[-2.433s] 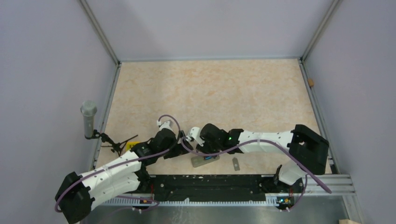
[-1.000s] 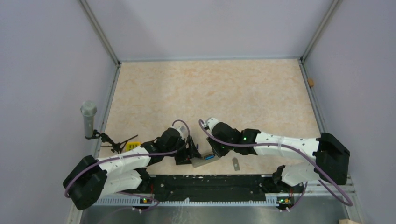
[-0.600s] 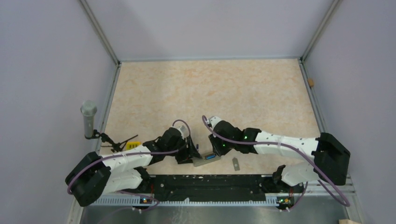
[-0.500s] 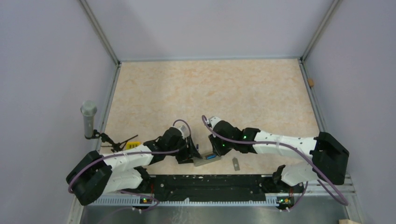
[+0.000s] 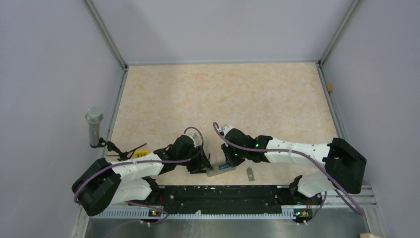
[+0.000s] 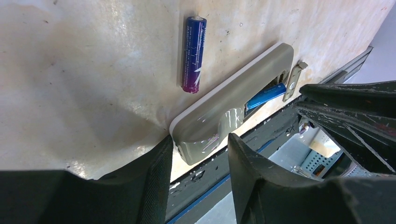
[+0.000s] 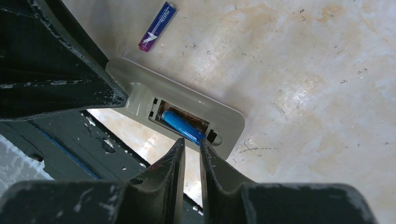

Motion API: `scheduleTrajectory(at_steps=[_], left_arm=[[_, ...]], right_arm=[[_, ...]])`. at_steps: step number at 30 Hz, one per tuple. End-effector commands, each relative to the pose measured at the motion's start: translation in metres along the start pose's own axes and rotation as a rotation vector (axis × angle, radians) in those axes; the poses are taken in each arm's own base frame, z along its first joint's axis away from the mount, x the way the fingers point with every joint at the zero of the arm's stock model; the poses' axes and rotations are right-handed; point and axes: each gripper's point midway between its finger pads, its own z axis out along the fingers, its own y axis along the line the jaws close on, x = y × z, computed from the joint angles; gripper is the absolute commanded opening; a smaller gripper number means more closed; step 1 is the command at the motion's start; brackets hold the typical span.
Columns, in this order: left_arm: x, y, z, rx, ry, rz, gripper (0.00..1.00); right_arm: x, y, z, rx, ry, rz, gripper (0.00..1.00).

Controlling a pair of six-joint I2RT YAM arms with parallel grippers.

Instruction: Load the batteries into the remote control

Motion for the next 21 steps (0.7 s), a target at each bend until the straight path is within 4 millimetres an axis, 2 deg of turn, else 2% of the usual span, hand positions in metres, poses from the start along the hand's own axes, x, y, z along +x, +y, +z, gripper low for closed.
scheduleTrajectory(at_steps=[1,9,21], left_arm=[[-0.004,0.009,0.003,-0.043,-0.019,0.019,0.48],[-0.003,0.011,0.004,-0.048,-0.014,0.019,0.42],[-0.003,0.010,0.003,-0.047,-0.016,0.021,0.38]], right_arm=[[-0.003,-0.005,0.004,0.020,-0.005,0.044,0.17],[0.002,-0.007,0.010,0.027,0.020,0.055,0.15],[0.010,-0.011,0.012,0.040,0.042,0.066,0.14]])
